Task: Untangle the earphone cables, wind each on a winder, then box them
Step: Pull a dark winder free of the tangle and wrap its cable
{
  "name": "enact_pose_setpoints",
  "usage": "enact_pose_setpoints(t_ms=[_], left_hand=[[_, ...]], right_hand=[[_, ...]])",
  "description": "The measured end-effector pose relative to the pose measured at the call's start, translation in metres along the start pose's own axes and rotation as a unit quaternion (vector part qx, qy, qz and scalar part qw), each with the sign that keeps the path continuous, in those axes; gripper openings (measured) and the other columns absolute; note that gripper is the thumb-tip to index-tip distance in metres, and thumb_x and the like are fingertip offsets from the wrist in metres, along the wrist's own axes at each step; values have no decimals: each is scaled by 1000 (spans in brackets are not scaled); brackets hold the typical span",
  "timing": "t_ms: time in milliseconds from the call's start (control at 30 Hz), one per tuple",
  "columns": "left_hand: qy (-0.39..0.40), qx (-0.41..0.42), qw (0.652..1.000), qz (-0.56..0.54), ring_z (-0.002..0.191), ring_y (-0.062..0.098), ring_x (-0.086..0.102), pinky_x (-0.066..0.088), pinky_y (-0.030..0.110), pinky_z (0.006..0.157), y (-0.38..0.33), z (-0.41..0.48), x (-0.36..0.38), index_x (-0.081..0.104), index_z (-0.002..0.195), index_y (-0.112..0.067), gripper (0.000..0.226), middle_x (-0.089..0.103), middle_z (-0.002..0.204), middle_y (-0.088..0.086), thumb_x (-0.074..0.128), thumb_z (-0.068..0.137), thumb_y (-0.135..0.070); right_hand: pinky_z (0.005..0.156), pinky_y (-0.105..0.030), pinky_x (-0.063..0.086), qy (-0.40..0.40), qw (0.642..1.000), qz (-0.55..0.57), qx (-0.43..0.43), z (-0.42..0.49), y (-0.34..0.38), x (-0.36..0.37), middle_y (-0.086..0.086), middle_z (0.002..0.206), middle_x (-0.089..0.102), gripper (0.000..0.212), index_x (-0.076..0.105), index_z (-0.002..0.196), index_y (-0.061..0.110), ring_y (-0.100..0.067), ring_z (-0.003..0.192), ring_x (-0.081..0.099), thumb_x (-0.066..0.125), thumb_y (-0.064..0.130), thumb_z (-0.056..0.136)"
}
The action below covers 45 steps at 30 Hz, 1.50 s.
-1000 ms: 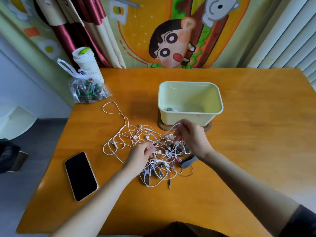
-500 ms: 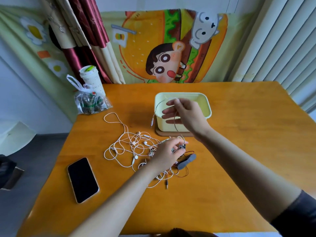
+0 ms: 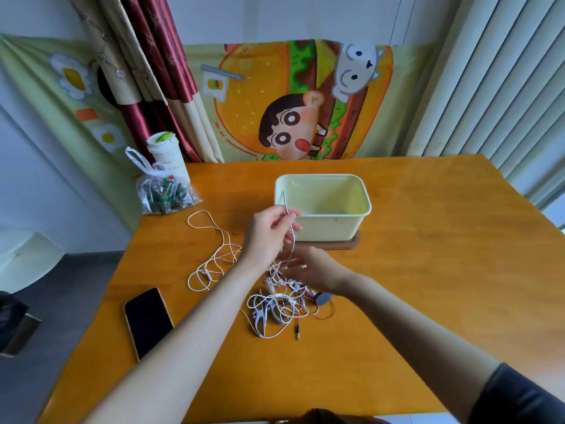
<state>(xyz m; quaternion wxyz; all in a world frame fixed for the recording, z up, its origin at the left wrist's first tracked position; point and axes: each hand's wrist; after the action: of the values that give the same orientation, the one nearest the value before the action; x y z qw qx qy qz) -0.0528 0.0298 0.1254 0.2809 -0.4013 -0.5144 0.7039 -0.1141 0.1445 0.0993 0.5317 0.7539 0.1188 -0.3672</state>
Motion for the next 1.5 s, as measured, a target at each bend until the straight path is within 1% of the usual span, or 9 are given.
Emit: enact_pose_setpoints(t_ms=[167,367,567,700,767,933,1167,1400,1500], left_hand=[[37,-72,993,-84,77,5,60,48,12,67,0,-9,-6,60,115,-9,42,67,98,3,23,105,-27],[232,-123,965,-24,76,12,64,46,21,87,39,-48,5,61,99,-12,28,65,78,1,40,99,-31],[136,-163,973,91,63,11,52,48,22,68,70,-56,-12,60,89,-20,28,53,67,0,35,103,-17],[68,-81,986,129,54,11,41,37,26,55,41,-35,-18,64,95,-23,26,44,58,-3,39,102,-18],[84,-41,984,149,52,14,38,30,28,51,21,-24,-17,64,95,-26,25,44,57,-1,40,101,-20],[97,23,969,228,51,12,39,26,17,45,-21,-7,-9,64,83,-14,27,50,59,-4,44,100,-17],[91,-27,990,104,58,9,39,32,23,57,-4,-8,-18,55,83,-17,23,46,65,-5,42,101,-22],[170,-158,962,143,74,21,52,45,39,90,64,-38,-11,49,79,-14,29,50,70,2,34,103,-20],[146,-154,967,145,62,15,48,47,24,74,66,-41,-18,53,79,-14,31,47,63,0,34,103,-17]], right_hand=[[72,-29,58,-80,994,78,-18,-6,24,-15,-6,74,69,22,66,82,7,-18,70,70,48,5,95],[63,-21,57,-248,940,235,-3,7,34,-68,-8,74,65,23,61,96,-5,-6,57,65,39,2,99],[65,-20,57,-366,849,369,102,8,0,-104,-18,90,65,18,59,90,1,-16,68,66,43,6,98],[80,-25,53,-139,952,112,248,-1,-15,-80,-16,117,63,30,53,120,-3,-24,98,65,44,17,99],[71,-24,55,-123,981,14,147,-8,-9,-64,-15,109,68,24,61,113,-5,-20,82,67,51,9,95],[77,-30,48,-174,979,-55,-88,-11,27,-44,1,99,62,24,61,114,8,-17,82,60,57,6,90],[59,-18,48,-250,965,19,-78,-15,30,-65,6,65,61,17,68,82,9,-6,56,56,56,13,93],[55,-14,48,-438,884,163,-19,-12,17,-91,5,64,57,22,62,81,9,2,53,53,47,12,96],[65,-27,52,-432,893,105,70,-14,2,-99,1,77,64,21,65,89,10,-15,70,60,47,17,97]])
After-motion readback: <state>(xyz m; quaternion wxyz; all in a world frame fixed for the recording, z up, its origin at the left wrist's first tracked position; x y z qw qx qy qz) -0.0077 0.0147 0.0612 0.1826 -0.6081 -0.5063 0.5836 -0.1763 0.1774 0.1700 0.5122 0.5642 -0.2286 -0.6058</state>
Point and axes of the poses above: each hand's wrist, its own z-axis towards the middle knuckle, its own x-axis out of the palm, y = z × x
